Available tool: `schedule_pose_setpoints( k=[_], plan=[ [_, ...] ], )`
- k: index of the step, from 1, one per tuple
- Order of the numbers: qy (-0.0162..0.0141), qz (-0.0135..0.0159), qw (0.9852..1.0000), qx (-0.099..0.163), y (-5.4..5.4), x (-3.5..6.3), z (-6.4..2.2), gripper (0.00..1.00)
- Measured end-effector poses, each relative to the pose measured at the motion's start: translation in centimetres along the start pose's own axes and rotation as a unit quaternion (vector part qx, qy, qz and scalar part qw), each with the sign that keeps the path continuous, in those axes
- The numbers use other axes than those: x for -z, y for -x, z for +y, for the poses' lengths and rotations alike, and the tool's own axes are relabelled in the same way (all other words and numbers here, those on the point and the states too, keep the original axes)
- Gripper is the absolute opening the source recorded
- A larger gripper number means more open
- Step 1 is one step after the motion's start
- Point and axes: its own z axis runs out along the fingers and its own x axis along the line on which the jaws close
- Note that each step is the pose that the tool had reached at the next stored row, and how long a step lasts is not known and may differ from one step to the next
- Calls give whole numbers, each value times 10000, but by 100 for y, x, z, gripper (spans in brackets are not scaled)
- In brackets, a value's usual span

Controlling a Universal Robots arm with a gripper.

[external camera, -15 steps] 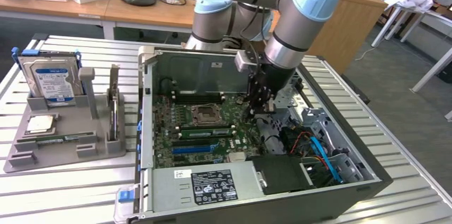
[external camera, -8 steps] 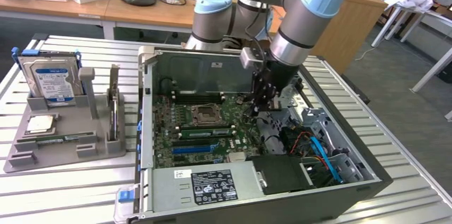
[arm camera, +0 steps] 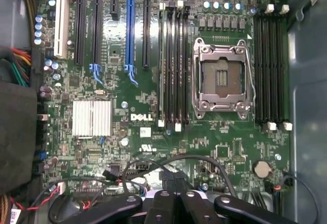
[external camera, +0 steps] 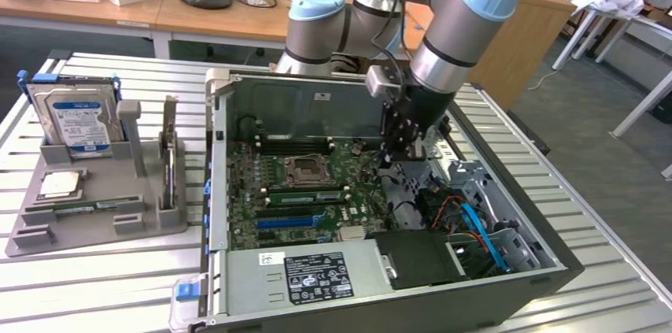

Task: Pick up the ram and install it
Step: 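Press down the ram until it locks into place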

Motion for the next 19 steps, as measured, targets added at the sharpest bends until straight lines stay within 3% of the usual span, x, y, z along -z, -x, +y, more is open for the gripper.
schedule_pose_setpoints(
  k=[2,10,15,19],
  plan=[
    [0,-28,10000,3,1,19,-3,10],
    [-1,-30,10000,-25,1,13,10,10],
    [-30,-61,9989,-472,-1,-9,9,10],
    [-53,-88,9965,-829,-2,-24,8,10]
  ],
)
